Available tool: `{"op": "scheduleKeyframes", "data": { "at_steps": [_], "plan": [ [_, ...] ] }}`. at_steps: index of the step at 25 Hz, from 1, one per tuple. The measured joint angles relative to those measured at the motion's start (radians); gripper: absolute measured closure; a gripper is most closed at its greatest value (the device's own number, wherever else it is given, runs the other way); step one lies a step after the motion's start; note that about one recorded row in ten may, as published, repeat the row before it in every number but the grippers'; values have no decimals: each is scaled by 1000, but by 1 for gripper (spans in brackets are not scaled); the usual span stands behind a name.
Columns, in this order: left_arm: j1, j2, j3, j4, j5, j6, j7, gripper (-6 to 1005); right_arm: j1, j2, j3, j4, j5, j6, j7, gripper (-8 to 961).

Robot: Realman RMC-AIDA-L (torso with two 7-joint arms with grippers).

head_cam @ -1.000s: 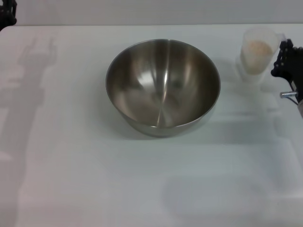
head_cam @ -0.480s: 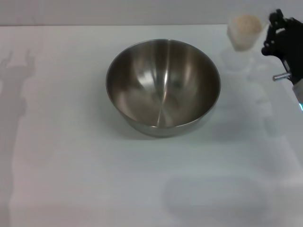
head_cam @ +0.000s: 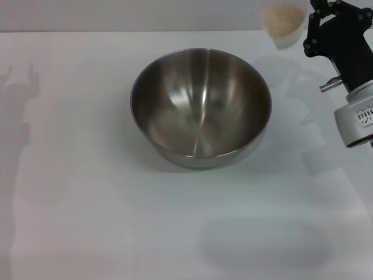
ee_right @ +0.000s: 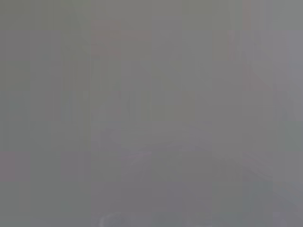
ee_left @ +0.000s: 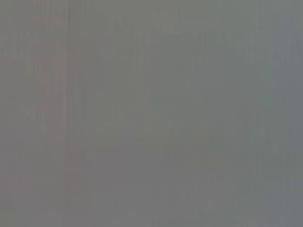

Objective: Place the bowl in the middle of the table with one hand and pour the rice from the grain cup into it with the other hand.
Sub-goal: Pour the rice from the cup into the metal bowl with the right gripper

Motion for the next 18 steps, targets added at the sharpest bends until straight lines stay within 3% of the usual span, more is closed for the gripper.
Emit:
{"op": "scheduleKeyframes", "data": {
  "at_steps": [18],
  "plan": [
    [1, -5, 0, -6, -2, 0, -9, 548, 72, -2, 0, -45, -67, -70, -265, 953]
  ]
}}
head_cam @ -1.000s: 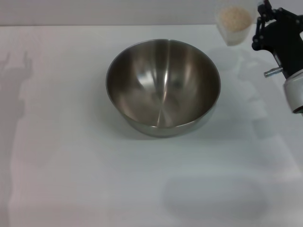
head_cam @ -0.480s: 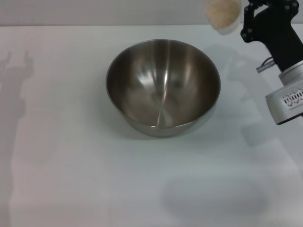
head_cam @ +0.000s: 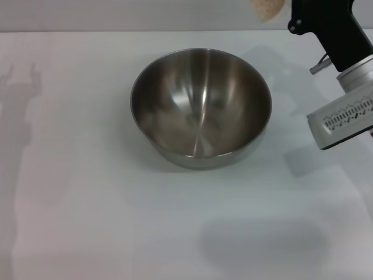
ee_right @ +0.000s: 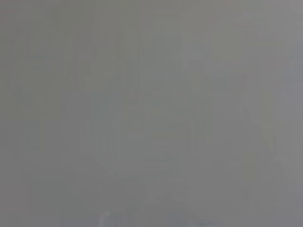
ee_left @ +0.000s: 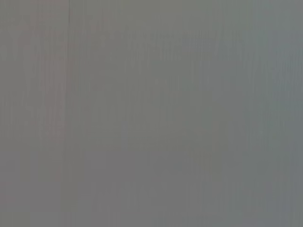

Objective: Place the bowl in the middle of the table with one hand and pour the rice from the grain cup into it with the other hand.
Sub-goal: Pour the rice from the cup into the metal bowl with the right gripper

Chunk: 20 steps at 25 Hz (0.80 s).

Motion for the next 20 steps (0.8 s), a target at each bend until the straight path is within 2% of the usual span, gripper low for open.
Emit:
{"op": "scheduleKeyframes", "data": {
  "at_steps": [13, 20],
  "plan": [
    [1, -1, 0, 3, 0, 5, -1, 548, 12, 0, 0, 1, -109, -23, -157, 952],
    [7, -1, 0, 2, -1, 22, -1, 548, 9, 3, -3, 12, -143, -23, -338, 952]
  ]
}}
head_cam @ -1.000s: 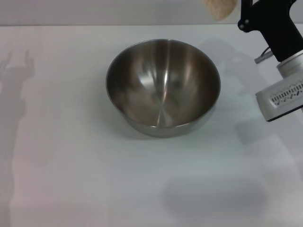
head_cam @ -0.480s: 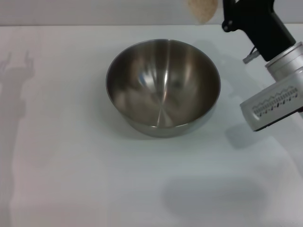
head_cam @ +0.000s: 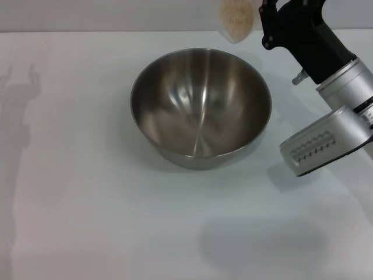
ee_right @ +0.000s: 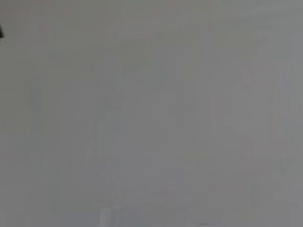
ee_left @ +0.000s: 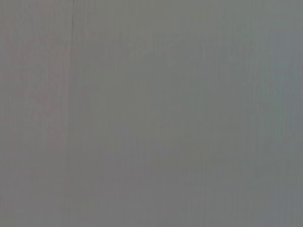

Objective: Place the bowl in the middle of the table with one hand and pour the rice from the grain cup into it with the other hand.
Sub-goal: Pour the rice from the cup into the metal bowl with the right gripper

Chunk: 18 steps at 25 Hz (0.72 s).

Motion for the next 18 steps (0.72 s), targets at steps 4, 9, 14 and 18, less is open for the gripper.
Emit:
{"op": "scheduleKeyframes", "data": {
  "at_steps": [4, 9, 14, 18],
  "plan": [
    [0, 0, 0, -2, -1, 0, 0, 548, 3, 0, 0, 6, -23, 0, -96, 953],
    [0, 0, 0, -4, -1, 1, 0, 548, 4, 0, 0, 32, -47, 0, -247, 953],
    [0, 0, -3, -4, 0, 1, 0, 549, 2, 0, 0, 56, -66, -3, -399, 952],
    [0, 0, -18, -4, 0, 6, 0, 549, 0, 0, 1, 59, -95, -21, -468, 952]
  ]
}}
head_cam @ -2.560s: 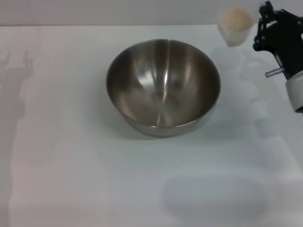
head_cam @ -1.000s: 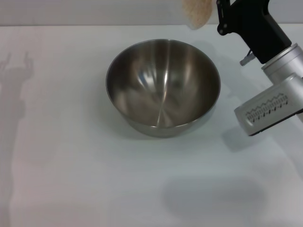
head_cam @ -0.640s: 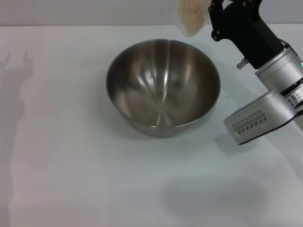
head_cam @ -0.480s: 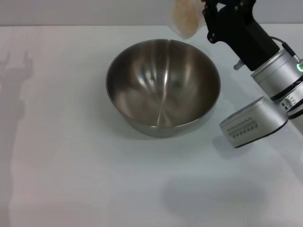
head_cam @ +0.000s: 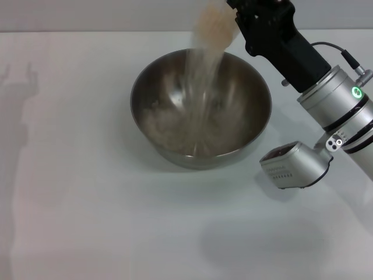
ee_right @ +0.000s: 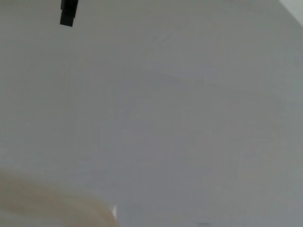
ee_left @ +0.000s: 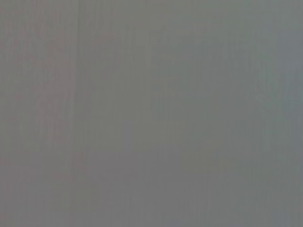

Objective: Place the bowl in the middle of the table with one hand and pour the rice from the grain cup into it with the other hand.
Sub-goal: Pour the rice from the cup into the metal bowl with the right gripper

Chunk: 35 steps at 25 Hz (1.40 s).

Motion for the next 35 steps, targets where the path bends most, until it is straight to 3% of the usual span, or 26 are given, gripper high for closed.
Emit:
{"op": "scheduleKeyframes", "data": {
  "at_steps": [35],
  "plan": [
    [-8, 0, -5, 4, 0, 9, 0, 548, -3, 2, -2, 4, -44, -24, -180, 953]
  ]
}}
